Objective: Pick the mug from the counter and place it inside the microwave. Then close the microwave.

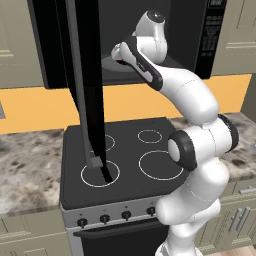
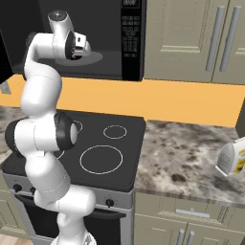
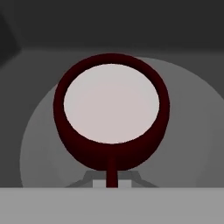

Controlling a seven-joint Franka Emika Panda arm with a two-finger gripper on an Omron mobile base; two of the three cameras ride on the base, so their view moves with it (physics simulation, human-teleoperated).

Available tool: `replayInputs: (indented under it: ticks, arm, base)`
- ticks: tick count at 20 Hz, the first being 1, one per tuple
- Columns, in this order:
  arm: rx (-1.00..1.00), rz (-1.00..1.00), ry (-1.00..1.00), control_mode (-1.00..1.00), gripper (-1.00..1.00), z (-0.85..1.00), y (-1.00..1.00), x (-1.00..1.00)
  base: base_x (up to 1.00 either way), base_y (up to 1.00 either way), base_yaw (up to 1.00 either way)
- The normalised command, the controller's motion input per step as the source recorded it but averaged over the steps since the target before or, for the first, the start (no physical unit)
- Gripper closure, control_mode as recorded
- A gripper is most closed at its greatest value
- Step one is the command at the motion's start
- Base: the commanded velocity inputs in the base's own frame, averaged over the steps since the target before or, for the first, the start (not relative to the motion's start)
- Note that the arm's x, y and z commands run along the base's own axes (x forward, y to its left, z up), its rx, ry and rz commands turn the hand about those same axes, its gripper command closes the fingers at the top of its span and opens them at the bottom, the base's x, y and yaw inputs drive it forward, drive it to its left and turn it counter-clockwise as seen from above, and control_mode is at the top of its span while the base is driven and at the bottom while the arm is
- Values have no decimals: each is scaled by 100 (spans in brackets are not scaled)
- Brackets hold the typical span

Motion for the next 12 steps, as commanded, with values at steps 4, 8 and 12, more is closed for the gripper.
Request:
replayInputs:
  ticks: [4, 8, 12]
  arm:
    - [-1, 0, 0, -100, 100, -16, 0, 10]
    - [-1, 0, 0, -100, 100, -12, 0, 2]
    - [-3, 0, 0, -100, 100, -13, 0, 0]
  base:
    - [0, 0, 0]
    - [0, 0, 0]
    - [0, 0, 0]
